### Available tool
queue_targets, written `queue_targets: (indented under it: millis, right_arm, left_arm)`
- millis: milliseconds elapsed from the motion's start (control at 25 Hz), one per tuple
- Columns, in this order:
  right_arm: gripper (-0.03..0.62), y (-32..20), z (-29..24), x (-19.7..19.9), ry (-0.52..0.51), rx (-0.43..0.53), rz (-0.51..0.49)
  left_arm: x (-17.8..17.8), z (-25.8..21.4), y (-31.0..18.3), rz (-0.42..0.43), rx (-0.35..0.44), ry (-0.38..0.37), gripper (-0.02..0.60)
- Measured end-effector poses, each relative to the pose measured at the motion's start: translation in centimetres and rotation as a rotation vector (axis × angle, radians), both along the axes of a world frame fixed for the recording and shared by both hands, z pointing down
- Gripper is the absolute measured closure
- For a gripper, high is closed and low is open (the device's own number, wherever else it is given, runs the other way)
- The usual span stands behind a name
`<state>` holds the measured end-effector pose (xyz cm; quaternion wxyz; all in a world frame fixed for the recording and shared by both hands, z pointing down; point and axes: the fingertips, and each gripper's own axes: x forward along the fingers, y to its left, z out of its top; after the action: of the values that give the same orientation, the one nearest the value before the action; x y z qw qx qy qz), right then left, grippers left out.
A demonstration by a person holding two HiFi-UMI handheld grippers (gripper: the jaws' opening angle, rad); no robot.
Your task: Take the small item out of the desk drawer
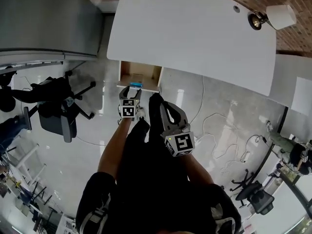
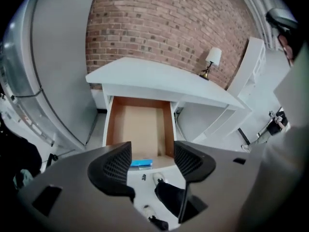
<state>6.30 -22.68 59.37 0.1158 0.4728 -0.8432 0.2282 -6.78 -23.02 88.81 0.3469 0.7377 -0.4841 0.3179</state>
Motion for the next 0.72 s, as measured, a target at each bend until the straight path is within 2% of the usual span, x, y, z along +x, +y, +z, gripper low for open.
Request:
queue_targets:
  millis: [200,400,720]
  right_arm:
    - [0.56,-1.3,2.0,-0.4,-0.007,-0.044,-0.016]
    - [0.56,-3.0,3.8,-0.3,-0.018,-0.077,-0.015]
    - [0.56,-4.7,5.9,0.5,-0.012,-0.122,-0.019]
  left_arm:
    - [0.8,5.3,-0.1,0.038,-0.11,-0.036,0.28]
    - [-0.6,10.4,-0.5,-0.046,-0.194,-0.068,0.223]
    - [-0.9,14.8,-0.7,-0.07,-0.299,-0.066,0.166]
